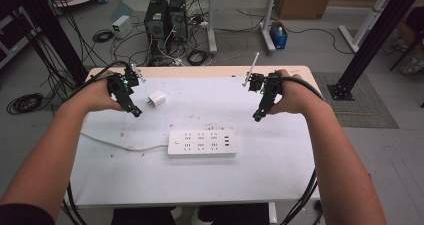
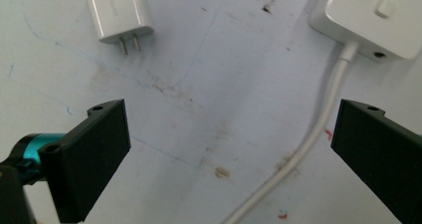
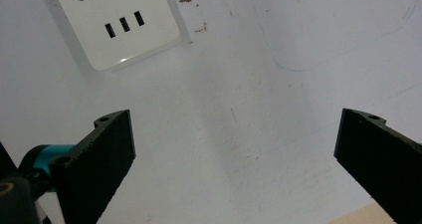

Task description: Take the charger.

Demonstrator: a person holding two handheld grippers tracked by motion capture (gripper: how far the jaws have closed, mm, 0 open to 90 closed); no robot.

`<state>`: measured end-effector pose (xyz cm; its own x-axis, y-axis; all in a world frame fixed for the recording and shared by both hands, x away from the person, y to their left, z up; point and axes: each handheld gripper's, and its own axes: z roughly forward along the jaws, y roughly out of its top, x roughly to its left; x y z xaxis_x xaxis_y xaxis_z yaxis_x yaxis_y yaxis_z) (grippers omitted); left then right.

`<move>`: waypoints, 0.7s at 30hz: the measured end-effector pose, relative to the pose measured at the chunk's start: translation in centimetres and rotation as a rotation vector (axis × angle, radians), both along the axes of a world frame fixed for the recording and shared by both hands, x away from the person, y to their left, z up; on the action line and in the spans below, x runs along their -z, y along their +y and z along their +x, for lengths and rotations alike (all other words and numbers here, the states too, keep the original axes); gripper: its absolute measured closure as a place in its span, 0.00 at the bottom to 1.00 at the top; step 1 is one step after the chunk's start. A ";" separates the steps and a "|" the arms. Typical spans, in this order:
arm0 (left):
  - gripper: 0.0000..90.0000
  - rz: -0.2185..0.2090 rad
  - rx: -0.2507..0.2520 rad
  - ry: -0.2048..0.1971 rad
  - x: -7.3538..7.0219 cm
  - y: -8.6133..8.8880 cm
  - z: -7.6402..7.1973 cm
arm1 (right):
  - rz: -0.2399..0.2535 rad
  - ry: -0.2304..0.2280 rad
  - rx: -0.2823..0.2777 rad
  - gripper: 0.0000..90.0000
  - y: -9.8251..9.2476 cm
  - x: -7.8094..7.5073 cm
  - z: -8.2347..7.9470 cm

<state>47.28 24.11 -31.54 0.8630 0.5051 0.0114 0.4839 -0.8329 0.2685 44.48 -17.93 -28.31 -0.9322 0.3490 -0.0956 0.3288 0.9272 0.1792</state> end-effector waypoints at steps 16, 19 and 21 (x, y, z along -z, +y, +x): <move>0.02 -0.126 -0.189 -0.034 5.0 0.3 3.5 | -0.006 0.012 0.007 0.02 -0.4 0.9 0.0; 0.02 -0.138 -0.202 -0.041 5.6 0.1 4.0 | -0.008 0.009 0.008 0.02 -0.4 1.0 0.1; 0.02 -0.127 -0.210 -0.055 6.0 -0.1 4.3 | -0.007 0.008 0.007 0.02 -0.4 1.0 0.1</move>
